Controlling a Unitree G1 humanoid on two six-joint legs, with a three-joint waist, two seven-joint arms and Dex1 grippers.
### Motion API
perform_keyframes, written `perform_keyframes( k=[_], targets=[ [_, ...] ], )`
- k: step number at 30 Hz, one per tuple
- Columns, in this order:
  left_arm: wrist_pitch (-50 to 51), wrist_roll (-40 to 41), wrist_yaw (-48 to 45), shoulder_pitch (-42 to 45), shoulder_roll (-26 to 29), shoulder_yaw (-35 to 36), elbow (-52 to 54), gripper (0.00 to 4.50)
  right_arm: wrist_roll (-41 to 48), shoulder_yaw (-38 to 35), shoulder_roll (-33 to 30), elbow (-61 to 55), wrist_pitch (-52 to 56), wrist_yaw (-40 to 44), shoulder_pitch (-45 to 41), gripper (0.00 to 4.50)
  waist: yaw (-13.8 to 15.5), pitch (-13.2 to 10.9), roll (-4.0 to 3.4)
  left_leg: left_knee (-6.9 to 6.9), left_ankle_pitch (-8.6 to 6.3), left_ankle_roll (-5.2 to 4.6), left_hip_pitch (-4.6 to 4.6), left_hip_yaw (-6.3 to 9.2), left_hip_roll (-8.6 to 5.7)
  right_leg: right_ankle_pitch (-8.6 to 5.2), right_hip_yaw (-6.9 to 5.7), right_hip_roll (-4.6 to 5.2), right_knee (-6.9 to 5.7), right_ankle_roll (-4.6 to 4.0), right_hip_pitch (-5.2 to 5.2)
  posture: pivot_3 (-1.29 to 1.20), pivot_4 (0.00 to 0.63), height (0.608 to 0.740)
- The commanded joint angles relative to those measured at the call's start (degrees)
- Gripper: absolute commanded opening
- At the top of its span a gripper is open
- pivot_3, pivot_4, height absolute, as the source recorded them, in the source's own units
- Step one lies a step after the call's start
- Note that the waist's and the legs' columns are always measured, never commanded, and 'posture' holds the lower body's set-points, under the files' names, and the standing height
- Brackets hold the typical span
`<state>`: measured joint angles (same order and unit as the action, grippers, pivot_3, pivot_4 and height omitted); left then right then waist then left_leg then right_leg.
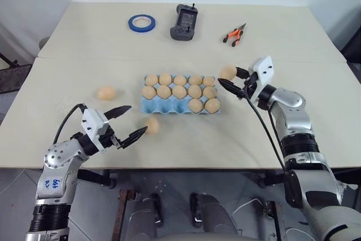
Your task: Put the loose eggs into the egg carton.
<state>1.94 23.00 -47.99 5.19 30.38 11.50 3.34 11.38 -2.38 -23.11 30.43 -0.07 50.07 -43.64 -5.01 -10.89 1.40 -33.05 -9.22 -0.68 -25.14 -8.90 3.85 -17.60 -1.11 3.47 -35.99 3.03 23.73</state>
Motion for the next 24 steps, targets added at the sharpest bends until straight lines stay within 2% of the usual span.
perform_keyframes(
  k=[1, 10, 13, 16, 17, 24],
  targets=[
    [-1.51, -0.07, 0.42, -0.48, 0.6, 1.66, -0.42, 4.5, -0.45, 4.16, 2.88, -10.02, 6.44, -1.94, 1.86, 2.66, 0.04, 0.0, 0.0, 0.01, 0.0, 0.01, -0.01, 0.0, 0.01, 0.0, 0.0, 0.0, 0.0, 0.0, 0.01, 0.0, 0.15, 0.74],
    [-1.82, -0.05, 0.89, -1.85, 0.68, 2.26, 0.08, 4.5, -2.6, 10.42, 6.13, -19.19, 10.71, -4.01, 5.47, 2.66, 0.2, 0.0, 0.0, 0.13, -0.02, 0.01, -0.14, -0.03, -0.07, -0.1, -0.06, 0.11, 0.14, -0.19, 0.1, 0.0, 0.15, 0.74],
    [-1.8, 0.18, 1.13, -2.6, 0.78, 2.75, 0.76, 4.5, -3.23, 12.37, 6.19, -21.13, 10.82, -3.33, 6.48, 3.27, 0.19, 0.0, 0.0, 0.17, -0.02, 0.02, -0.13, -0.05, -0.05, -0.11, -0.06, 0.09, 0.13, -0.19, 0.13, 0.0, 0.15, 0.74],
    [-1.81, 0.27, 1.22, -2.94, 0.91, 2.93, 1.05, 4.5, -2.21, 11.81, 6.45, -22.52, 12.1, -4.04, 5.96, 4.31, 0.07, 0.0, 0.0, 0.21, -0.02, 0.02, -0.15, -0.1, -0.04, -0.11, -0.05, 0.1, 0.12, -0.2, 0.2, 0.0, 0.15, 0.74],
    [-1.82, 0.28, 1.23, -3.04, 0.93, 2.98, 1.12, 4.5, -2.17, 11.61, 6.27, -22.65, 12.07, -4.18, 5.79, 4.45, 0.08, 0.0, 0.0, 0.21, -0.02, 0.02, -0.15, -0.12, -0.04, -0.11, -0.05, 0.09, 0.11, -0.19, 0.22, 0.0, 0.15, 0.74],
    [-1.7, 0.26, 1.25, -3.56, 1.22, 3.53, 0.9, 4.5, 1.54, 6.33, -0.12, -24.97, 7.77, 0.77, 9.88, 4.45, 0.45, 0.01, 0.02, 0.21, -0.03, 0.01, -0.18, -0.13, -0.05, -0.15, -0.05, 0.11, 0.17, -0.28, 0.22, 0.0, 0.15, 0.74]
  ],
)
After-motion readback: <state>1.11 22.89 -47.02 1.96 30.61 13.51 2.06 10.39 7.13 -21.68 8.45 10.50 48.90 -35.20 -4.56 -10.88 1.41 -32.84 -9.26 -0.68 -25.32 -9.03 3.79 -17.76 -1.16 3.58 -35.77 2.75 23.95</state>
